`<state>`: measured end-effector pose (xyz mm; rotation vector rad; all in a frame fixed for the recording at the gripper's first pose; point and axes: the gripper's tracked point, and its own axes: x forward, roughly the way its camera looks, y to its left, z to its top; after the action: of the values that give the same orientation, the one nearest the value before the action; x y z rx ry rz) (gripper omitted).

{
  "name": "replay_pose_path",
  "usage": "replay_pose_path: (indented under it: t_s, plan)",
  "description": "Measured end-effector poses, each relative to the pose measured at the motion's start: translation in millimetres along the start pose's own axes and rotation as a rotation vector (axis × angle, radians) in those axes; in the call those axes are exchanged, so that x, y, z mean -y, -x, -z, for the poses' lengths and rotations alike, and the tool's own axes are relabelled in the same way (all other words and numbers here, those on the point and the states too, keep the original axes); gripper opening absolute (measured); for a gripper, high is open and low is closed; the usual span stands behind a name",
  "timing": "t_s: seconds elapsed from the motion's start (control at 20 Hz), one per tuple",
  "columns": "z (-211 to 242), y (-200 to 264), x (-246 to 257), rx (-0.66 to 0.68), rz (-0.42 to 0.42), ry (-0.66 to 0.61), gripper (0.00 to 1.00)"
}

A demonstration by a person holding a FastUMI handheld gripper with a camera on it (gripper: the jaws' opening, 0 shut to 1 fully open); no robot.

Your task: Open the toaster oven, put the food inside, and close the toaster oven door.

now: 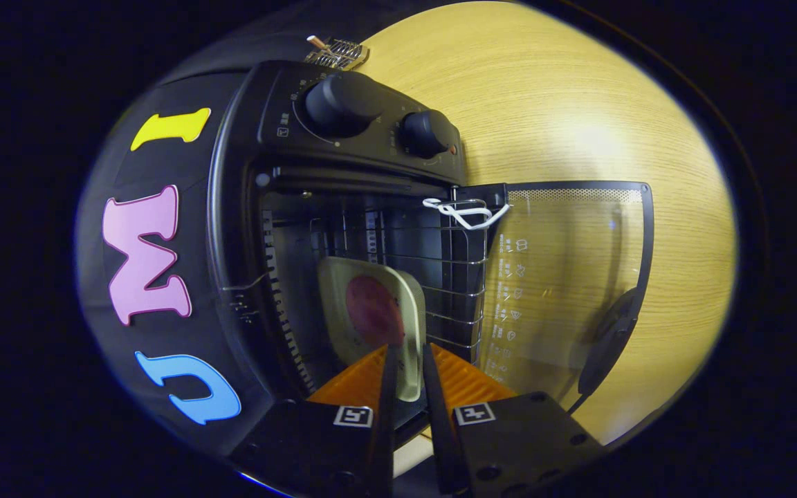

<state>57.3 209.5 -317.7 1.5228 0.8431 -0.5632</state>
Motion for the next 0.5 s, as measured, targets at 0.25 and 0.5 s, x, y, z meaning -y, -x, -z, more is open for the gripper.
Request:
replay_pose_path:
  t_s: [0.25,0.5]
  plan:
    - [-3,23,-1,-0.017,-0.037,0.082,0.53]
    - [-4,68,-6,-0.056,-0.125,0.31,0.89]
